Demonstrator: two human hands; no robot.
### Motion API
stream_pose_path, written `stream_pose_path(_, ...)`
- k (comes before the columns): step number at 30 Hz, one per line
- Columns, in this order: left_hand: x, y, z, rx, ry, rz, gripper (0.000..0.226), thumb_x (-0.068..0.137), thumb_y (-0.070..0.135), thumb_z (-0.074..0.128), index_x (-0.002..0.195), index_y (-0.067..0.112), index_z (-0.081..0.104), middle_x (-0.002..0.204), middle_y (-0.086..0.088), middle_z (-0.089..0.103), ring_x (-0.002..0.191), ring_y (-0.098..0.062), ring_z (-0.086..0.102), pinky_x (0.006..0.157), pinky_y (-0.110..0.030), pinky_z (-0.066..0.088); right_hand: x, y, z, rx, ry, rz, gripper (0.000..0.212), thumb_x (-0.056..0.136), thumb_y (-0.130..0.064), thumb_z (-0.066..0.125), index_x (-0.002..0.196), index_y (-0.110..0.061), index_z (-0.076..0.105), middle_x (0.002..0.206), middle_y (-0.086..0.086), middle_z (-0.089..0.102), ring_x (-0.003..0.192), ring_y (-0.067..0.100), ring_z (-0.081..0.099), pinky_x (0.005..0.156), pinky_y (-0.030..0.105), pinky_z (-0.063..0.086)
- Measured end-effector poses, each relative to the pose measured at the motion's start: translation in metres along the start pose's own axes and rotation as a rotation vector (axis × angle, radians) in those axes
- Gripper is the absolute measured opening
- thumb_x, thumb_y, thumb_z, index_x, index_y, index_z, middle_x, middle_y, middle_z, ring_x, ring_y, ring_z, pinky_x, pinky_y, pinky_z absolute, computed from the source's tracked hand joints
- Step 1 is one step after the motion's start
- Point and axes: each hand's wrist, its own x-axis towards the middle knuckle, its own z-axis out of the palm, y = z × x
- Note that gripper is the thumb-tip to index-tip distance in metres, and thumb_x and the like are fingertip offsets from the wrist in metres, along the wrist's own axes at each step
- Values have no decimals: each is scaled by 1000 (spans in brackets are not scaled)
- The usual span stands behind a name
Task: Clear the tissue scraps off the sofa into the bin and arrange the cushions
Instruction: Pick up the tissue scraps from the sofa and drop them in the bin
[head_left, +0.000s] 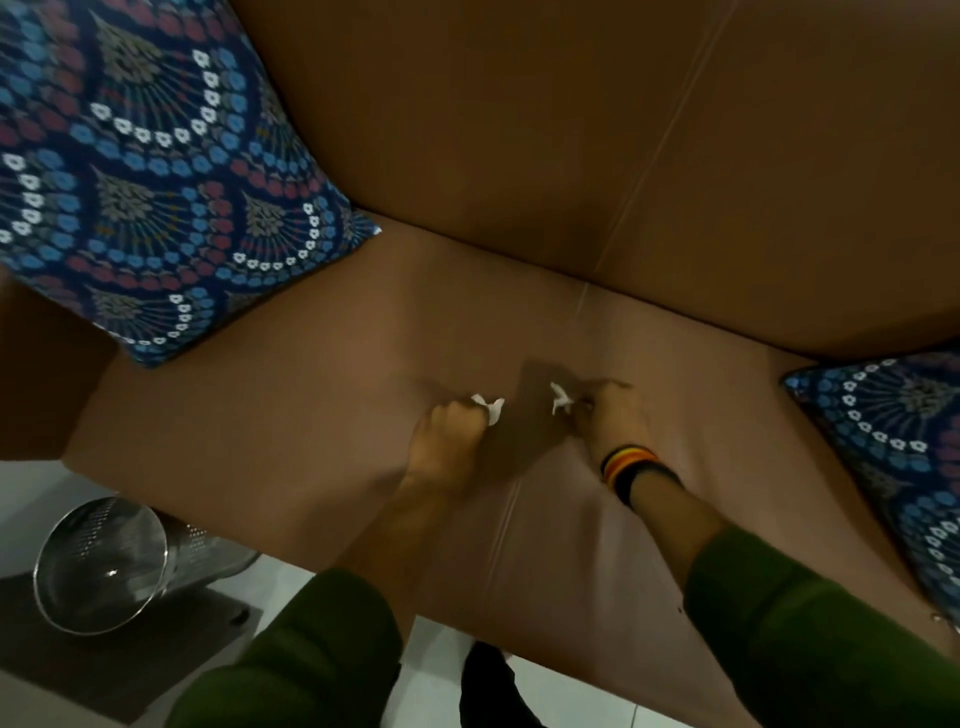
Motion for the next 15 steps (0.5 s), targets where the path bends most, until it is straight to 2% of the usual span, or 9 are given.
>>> stream_pose_path(2,-27,-22,-6,-177,56,-108,30,105,35,49,124,19,66,111,-8,75,103,-34,72,87,-42,57,-27,-21,11,13,-1,-61,15,86,-23,68,94,-15,78,96,14,74,89,36,69,76,41,56)
stream_pose_path(4,-59,-55,-7,-256,129,-161,24,101,23,57,121,22,69,113,-4,76,103,-32,73,86,-41,58,-48,-52,25,20,-24,-123,15,88,-29,67,95,-20,77,98,8,73,89,32,68,76,40,55)
stream_pose_path(8,-129,-136,-10,-390,158,-444,26,99,15,55,113,22,76,107,-4,79,96,-29,76,83,-38,61,-88,-144,61,62,-76,-276,12,88,-32,70,96,-26,77,100,4,72,90,29,68,77,40,55)
stream_pose_path(11,-185,-205,-1,-461,156,-625,24,101,17,54,108,19,77,104,-8,79,95,-30,75,86,-44,61,-118,-221,99,69,-105,-402,9,87,-28,71,92,-31,77,97,0,72,86,26,69,74,38,56)
stream_pose_path(13,-221,-253,14,-459,157,-703,25,102,14,51,110,17,75,107,-11,77,98,-31,74,89,-46,60,-136,-271,135,28,-139,-470,10,88,-31,68,91,-27,77,94,1,72,83,26,68,70,37,55)
stream_pose_path(15,-252,-295,32,-467,189,-767,29,101,7,51,117,15,74,112,-15,76,103,-33,73,91,-44,60,-154,-314,174,-19,-167,-526,20,90,-38,65,89,-21,76,90,3,72,80,28,67,67,37,54)
